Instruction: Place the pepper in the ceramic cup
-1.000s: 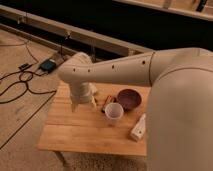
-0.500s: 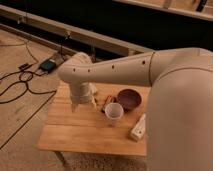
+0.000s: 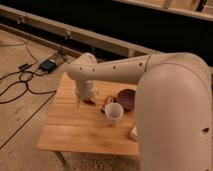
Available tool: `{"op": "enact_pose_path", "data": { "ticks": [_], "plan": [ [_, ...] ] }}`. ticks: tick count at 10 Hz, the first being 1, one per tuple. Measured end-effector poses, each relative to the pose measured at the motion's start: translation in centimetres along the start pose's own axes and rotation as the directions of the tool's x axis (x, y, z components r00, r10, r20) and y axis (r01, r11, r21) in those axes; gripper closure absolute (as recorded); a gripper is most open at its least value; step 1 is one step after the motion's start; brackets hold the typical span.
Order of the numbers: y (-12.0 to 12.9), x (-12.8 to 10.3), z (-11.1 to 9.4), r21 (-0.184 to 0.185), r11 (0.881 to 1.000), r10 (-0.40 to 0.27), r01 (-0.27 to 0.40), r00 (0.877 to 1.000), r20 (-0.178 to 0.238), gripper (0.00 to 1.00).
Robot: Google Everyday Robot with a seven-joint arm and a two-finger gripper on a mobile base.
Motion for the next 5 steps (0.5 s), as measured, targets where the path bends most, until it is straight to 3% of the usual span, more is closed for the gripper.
{"op": "enact_pose_path", "data": {
  "ticks": [3,5],
  "plan": [
    [-1.8,-3.3,1.8,-0.004,0.996,-0.084,0.084,0.996,0.041,0.35],
    [-2.4,-4.6,2.9,0.001,0.99,-0.138,0.139,0.989,0.047,0.35]
  ]
}}
